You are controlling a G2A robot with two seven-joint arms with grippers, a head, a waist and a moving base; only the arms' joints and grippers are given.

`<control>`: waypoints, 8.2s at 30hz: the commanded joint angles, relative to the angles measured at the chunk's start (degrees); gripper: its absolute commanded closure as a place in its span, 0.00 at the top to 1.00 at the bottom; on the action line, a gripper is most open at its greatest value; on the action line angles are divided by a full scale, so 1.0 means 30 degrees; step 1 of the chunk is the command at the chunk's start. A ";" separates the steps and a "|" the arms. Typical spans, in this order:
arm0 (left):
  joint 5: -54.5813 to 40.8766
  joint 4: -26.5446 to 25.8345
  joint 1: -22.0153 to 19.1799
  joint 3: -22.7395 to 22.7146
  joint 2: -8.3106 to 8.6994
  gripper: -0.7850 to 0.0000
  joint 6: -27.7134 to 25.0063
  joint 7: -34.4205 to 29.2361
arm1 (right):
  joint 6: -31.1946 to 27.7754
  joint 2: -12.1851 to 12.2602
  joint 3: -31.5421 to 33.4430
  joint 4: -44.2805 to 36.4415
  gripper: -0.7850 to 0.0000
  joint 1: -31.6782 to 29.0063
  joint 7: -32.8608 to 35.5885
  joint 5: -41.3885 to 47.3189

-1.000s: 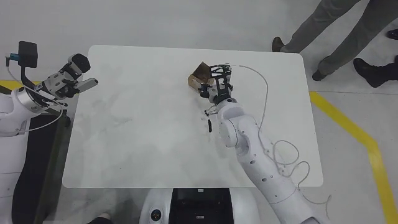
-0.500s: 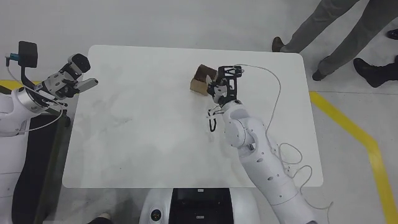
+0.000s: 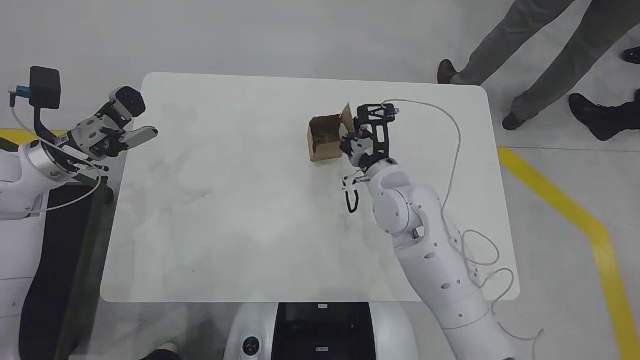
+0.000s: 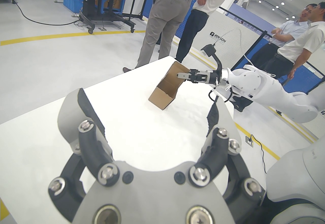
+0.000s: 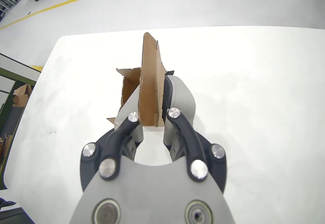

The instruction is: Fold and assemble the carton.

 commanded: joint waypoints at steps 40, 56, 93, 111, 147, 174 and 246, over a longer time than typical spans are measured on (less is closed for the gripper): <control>0.0000 0.0000 0.0000 0.0000 0.0000 1.00 0.0000 0.0000 | -1.0298 -0.0544 0.0605 0.3664 0.00 -0.0953 -0.3945 1.7317; 0.0000 0.0000 0.0000 0.0000 0.0000 1.00 0.0000 0.0000 | -1.0173 -0.0504 0.0337 0.2867 0.00 -0.1371 -0.3653 1.7908; 0.6385 -0.4453 -0.2793 0.6876 0.0270 1.00 0.0000 0.5003 | -0.4799 0.0012 0.0979 -0.2003 0.00 -0.3500 0.0990 2.6836; 0.9674 -0.5242 -0.2953 0.7037 0.0153 1.00 0.0207 0.5077 | -0.4548 0.0069 0.0468 -0.1771 0.00 -0.3420 0.0340 2.6336; 0.8013 -0.2988 -0.4797 0.9757 0.0044 1.00 0.0000 0.6031 | -0.4935 0.0351 -0.0160 -0.0579 0.00 -0.1917 0.1506 2.7629; 0.7771 -0.2536 -0.5603 1.0619 0.0409 0.82 0.0000 0.6076 | -0.4742 0.0533 -0.0481 -0.0027 0.00 -0.1132 0.1515 2.8007; 0.6048 -0.4508 -0.8578 1.6086 0.2627 0.69 0.0000 0.3632 | -1.1118 0.2444 -0.0299 0.2035 0.00 0.2657 1.2333 2.5449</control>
